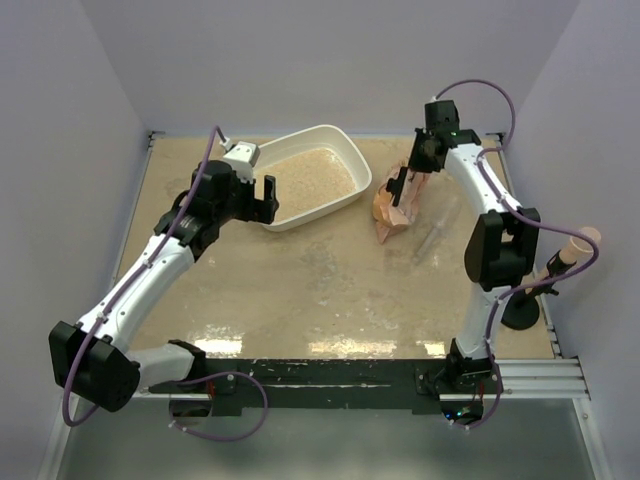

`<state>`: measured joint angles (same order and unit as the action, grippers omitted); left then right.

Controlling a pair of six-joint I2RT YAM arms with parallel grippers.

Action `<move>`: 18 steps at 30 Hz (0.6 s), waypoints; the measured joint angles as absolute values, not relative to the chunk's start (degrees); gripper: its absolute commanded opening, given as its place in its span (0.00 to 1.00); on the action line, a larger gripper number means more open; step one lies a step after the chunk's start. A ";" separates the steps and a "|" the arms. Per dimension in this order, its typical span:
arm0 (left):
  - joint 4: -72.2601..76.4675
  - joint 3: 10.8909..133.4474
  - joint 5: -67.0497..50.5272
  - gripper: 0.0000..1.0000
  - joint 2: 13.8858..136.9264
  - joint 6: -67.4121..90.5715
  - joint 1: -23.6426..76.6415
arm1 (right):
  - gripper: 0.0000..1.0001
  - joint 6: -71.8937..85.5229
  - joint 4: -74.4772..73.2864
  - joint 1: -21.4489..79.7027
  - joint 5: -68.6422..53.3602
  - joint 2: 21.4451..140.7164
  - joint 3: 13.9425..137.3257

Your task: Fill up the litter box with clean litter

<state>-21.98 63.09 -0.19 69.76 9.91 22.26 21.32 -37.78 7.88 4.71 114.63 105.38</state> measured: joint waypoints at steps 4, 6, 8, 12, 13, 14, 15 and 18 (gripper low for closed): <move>-22.00 62.78 -0.21 1.00 69.60 9.96 22.26 | 0.00 20.14 -41.80 8.16 3.79 109.95 104.14; -21.96 62.57 -0.21 1.00 69.54 9.98 22.26 | 0.00 19.49 -44.12 8.62 3.09 106.76 103.59; -21.98 62.22 -0.21 1.00 69.38 10.02 22.26 | 0.00 18.70 -46.54 9.39 2.79 103.70 103.57; -22.09 61.98 -0.25 1.00 68.86 10.26 22.26 | 0.00 16.47 -49.87 11.53 2.00 99.59 103.57; -22.09 61.98 -0.25 1.00 68.60 10.39 22.26 | 0.00 15.88 -50.50 12.16 1.85 98.96 103.59; -22.11 61.98 -0.30 1.00 68.20 10.52 22.26 | 0.00 15.20 -51.05 12.86 1.48 98.48 103.66; -22.13 61.98 -0.36 1.00 67.81 10.57 22.26 | 0.00 14.61 -51.75 13.50 1.04 98.24 103.90; -22.22 61.98 -0.78 1.00 66.11 11.00 22.26 | 0.00 12.08 -54.00 16.97 -0.27 98.24 105.34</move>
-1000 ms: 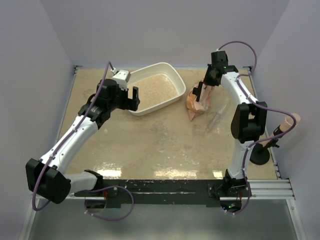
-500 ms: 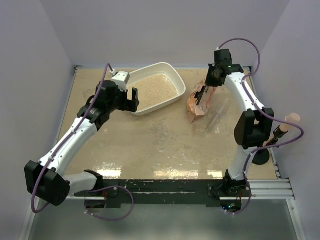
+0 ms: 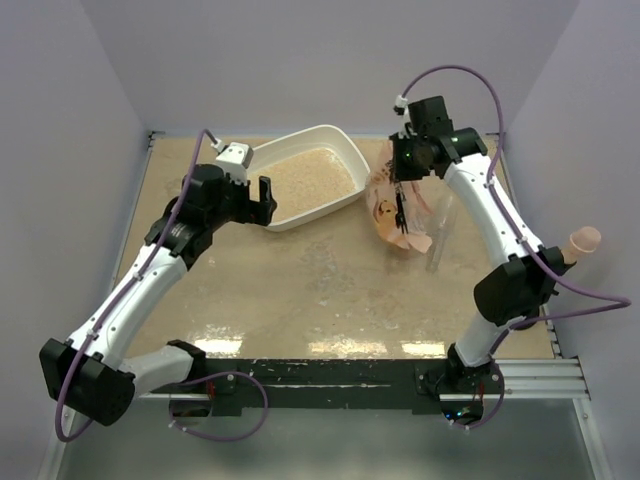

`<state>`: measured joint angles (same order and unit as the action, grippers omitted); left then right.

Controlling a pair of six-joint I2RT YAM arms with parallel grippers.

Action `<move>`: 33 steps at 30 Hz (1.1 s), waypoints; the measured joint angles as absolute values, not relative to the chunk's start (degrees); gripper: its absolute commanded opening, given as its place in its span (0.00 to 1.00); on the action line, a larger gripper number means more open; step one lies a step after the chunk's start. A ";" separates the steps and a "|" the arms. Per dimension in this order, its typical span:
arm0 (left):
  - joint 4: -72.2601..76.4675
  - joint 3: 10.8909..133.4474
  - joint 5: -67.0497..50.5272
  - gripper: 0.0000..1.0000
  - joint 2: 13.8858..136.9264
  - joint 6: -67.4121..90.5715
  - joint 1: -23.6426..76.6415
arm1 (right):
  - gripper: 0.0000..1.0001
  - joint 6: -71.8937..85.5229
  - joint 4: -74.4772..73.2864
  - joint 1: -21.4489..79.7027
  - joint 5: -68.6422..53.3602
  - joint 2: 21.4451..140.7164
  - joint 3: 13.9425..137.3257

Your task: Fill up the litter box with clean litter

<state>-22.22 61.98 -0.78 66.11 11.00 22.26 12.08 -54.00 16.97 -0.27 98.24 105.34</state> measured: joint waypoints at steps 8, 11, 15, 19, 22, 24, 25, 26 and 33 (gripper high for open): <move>-23.90 61.98 -1.65 1.00 61.10 11.42 22.26 | 0.00 6.15 -55.86 32.18 -6.72 98.19 106.54; -25.04 61.84 -2.61 1.00 59.22 11.42 22.26 | 0.00 3.66 -56.01 38.39 -8.69 98.19 106.32; -25.67 59.33 -4.49 1.00 55.11 11.38 22.26 | 0.00 0.16 -51.64 43.48 -12.95 94.39 98.43; -27.75 57.43 -5.65 1.00 50.85 11.20 22.26 | 0.00 -2.02 -48.42 45.28 -16.21 87.99 89.23; -28.36 56.29 -6.55 1.00 48.95 10.94 22.26 | 0.00 -3.44 -48.64 46.06 -16.45 86.11 86.11; -28.51 55.27 -7.46 1.00 48.05 10.90 22.26 | 0.00 -4.36 -48.95 47.42 -16.38 86.67 84.71; -28.58 54.68 -8.10 1.00 47.66 10.90 22.26 | 0.00 -4.73 -49.17 48.05 -16.21 87.20 84.29; -28.64 54.15 -8.67 1.00 47.33 10.92 22.26 | 0.00 -5.21 -49.32 49.06 -15.99 88.09 84.03; -28.49 51.92 -11.55 1.00 45.74 10.94 22.26 | 0.00 -7.22 -47.13 54.15 -14.39 91.37 84.31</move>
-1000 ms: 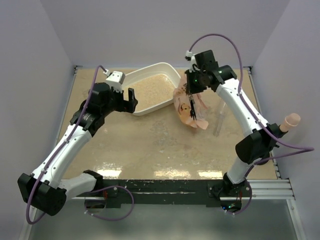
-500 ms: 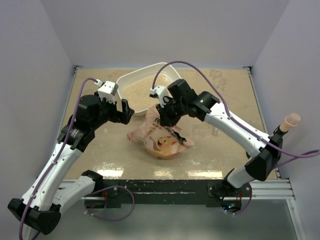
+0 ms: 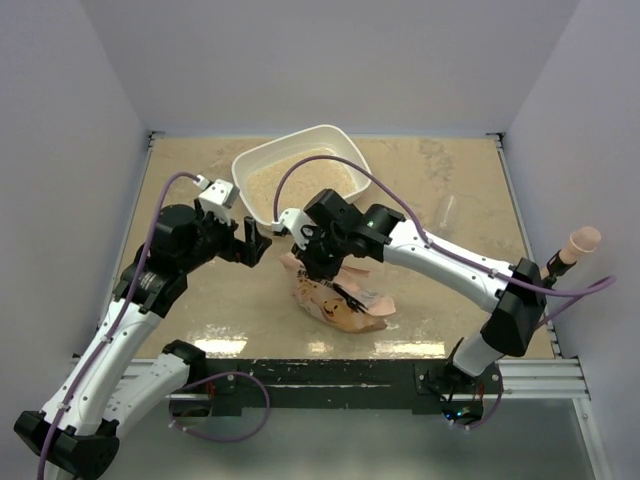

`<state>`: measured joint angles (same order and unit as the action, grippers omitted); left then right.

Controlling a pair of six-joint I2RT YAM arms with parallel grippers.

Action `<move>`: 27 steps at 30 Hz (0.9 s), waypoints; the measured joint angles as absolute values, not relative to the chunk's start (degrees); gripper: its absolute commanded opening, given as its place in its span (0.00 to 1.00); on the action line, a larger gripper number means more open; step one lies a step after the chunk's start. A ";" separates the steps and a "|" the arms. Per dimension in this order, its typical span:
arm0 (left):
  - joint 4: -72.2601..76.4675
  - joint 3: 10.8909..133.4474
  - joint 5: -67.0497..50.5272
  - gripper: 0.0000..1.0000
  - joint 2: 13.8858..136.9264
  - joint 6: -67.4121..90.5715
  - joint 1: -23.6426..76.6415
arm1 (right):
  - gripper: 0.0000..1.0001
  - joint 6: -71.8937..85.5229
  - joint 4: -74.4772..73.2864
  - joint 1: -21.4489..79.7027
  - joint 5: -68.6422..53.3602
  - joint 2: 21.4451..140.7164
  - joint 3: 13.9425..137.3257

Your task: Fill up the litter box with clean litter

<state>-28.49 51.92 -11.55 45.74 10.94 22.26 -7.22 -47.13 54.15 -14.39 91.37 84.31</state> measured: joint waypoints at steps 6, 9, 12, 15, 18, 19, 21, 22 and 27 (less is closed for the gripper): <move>-28.27 51.72 -13.56 1.00 45.56 10.76 22.26 | 0.51 -7.66 -43.55 56.31 -13.37 91.20 84.58; -27.38 50.76 -15.51 1.00 44.77 10.26 22.26 | 0.62 -7.03 -40.38 56.36 -11.75 89.03 84.62; -26.33 49.41 -18.39 1.00 43.77 9.87 22.26 | 0.67 -5.96 -39.31 56.36 -9.21 85.12 86.00; -25.15 48.84 -20.67 1.00 43.55 9.80 22.26 | 0.71 -4.73 -39.29 56.36 -6.02 81.36 89.17; -24.36 48.84 -22.13 1.00 43.94 9.56 22.26 | 0.75 -3.22 -39.99 56.36 -2.96 76.90 90.91; -24.21 48.84 -22.52 1.00 44.14 9.43 22.26 | 0.75 -2.72 -40.75 56.40 -1.52 75.29 90.91; -23.97 48.84 -23.44 1.00 44.71 9.37 22.26 | 0.75 -1.39 -42.65 56.53 0.73 73.17 90.50; -23.90 48.84 -23.73 1.00 44.91 9.34 22.26 | 0.75 -0.71 -43.64 56.58 1.61 72.31 89.95; -23.59 48.84 -25.04 1.00 45.43 9.21 22.26 | 0.75 3.44 -46.92 56.58 4.16 68.40 82.32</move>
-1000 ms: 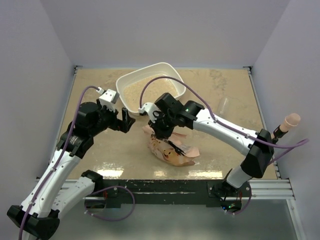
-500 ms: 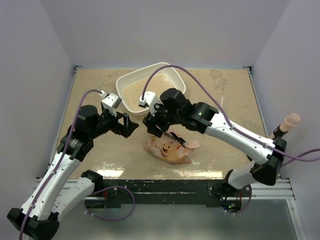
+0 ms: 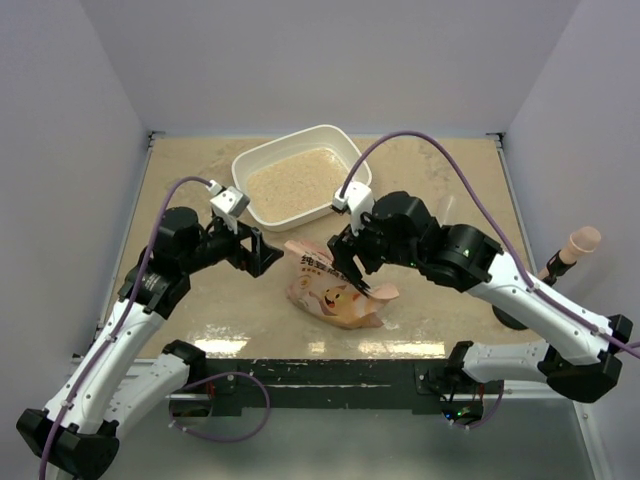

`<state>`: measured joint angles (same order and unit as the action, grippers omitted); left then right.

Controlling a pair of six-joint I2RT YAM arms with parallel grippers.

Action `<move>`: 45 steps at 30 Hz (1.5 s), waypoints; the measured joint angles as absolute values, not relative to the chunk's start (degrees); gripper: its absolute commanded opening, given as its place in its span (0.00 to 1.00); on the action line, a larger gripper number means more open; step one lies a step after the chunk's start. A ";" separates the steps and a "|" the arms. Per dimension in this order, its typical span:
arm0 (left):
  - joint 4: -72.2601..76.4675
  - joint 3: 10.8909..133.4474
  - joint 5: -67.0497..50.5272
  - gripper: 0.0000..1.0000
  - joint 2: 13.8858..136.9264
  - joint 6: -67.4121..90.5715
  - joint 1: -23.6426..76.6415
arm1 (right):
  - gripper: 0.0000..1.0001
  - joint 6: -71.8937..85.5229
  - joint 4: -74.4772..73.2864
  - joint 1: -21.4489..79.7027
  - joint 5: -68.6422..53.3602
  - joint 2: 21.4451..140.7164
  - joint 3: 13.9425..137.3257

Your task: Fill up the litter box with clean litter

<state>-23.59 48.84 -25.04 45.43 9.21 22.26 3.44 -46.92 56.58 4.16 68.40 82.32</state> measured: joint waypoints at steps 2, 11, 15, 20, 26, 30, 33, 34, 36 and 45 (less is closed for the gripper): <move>-23.59 48.84 -25.43 1.00 45.45 9.17 22.26 | 0.75 5.15 -47.64 56.58 4.64 66.48 78.87; -23.59 48.84 -26.65 1.00 46.28 8.75 22.26 | 0.74 9.93 -48.07 56.58 4.71 60.25 69.65; -23.59 48.84 -26.87 1.00 46.28 8.75 22.33 | 0.73 11.11 -47.07 56.58 3.81 59.90 66.98; -23.57 48.84 -26.89 1.00 46.39 8.73 22.55 | 0.69 12.47 -45.39 56.58 2.59 59.81 64.49; -23.57 48.84 -27.11 1.00 46.50 8.75 22.61 | 0.63 13.72 -44.45 56.58 2.22 59.88 63.24; -23.57 48.84 -27.18 1.00 46.50 8.75 22.65 | 0.61 14.37 -44.29 56.58 2.48 59.88 63.22; -23.57 48.84 -27.31 1.00 46.50 8.73 22.68 | 0.59 14.81 -44.40 56.58 3.29 59.90 63.22; -23.57 48.84 -27.29 1.00 46.50 8.73 22.72 | 0.57 15.00 -44.49 56.58 3.57 59.94 63.24; -23.57 48.82 -27.29 1.00 46.50 8.73 22.92 | 0.56 15.42 -44.60 56.58 3.88 59.99 63.11; -23.57 48.82 -27.31 1.00 46.50 8.34 23.40 | 0.42 16.73 -45.50 56.58 5.30 60.23 62.63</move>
